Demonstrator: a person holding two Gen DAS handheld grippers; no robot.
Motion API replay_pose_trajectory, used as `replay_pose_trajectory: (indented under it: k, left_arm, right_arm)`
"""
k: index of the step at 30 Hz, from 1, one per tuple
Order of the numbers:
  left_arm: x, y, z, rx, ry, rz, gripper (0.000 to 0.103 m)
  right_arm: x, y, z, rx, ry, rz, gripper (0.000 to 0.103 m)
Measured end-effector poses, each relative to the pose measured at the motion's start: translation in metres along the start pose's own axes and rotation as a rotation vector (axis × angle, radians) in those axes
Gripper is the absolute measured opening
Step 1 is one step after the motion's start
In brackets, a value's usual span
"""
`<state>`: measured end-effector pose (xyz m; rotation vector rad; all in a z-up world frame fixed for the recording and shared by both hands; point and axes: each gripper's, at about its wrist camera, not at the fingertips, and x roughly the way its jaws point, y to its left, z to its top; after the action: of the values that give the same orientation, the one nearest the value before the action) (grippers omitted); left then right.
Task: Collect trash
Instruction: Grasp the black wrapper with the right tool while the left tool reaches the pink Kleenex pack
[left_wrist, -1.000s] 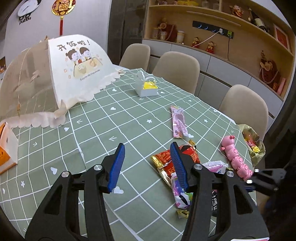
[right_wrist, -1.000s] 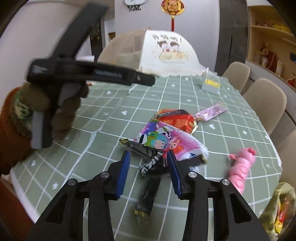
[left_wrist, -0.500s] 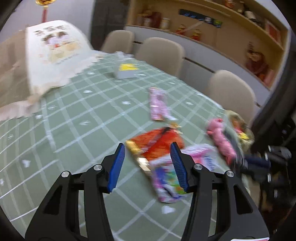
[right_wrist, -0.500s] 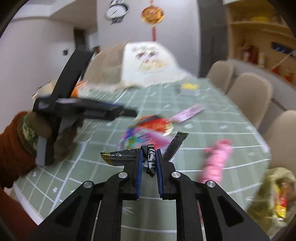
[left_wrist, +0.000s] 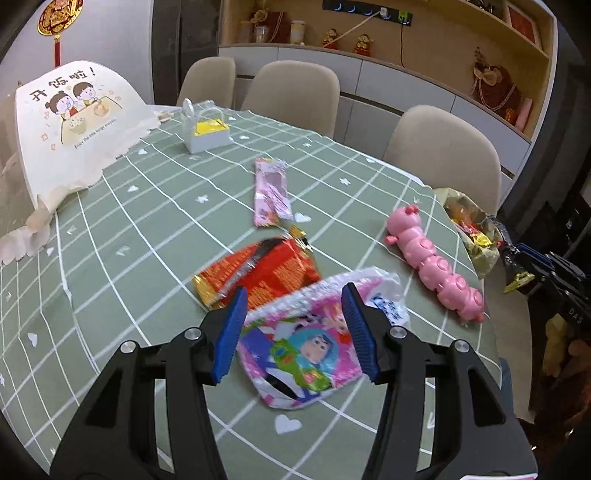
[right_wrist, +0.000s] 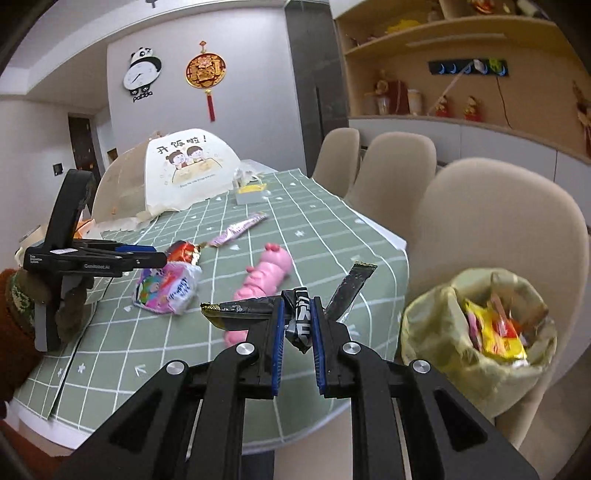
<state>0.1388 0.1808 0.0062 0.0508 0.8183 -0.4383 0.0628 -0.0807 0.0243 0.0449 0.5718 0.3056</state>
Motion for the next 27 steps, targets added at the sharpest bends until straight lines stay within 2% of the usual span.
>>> replay_pose_trajectory:
  k: [5, 17, 24, 26, 27]
  left_arm:
    - [0.006, -0.019, -0.011, 0.06, 0.067, -0.019, 0.05]
    - [0.003, -0.031, -0.021, 0.102, 0.102, -0.007, 0.05]
    - [0.008, -0.05, -0.032, 0.191, 0.107, 0.062, 0.05]
    - [0.008, -0.051, -0.032, 0.187, 0.11, 0.058, 0.049]
    - [0.007, -0.05, -0.032, 0.18, 0.107, 0.057, 0.042]
  right_arm:
    - [0.001, -0.005, -0.004, 0.019, 0.011, 0.02, 0.015]
    - [0.004, 0.004, -0.008, -0.006, 0.025, 0.017, 0.015]
    - [0.012, 0.008, -0.01, -0.002, 0.05, 0.022, 0.015]
    - [0.014, 0.008, -0.011, 0.0, 0.056, 0.023, 0.015]
    - [0.015, 0.008, -0.011, -0.001, 0.057, 0.024, 0.015]
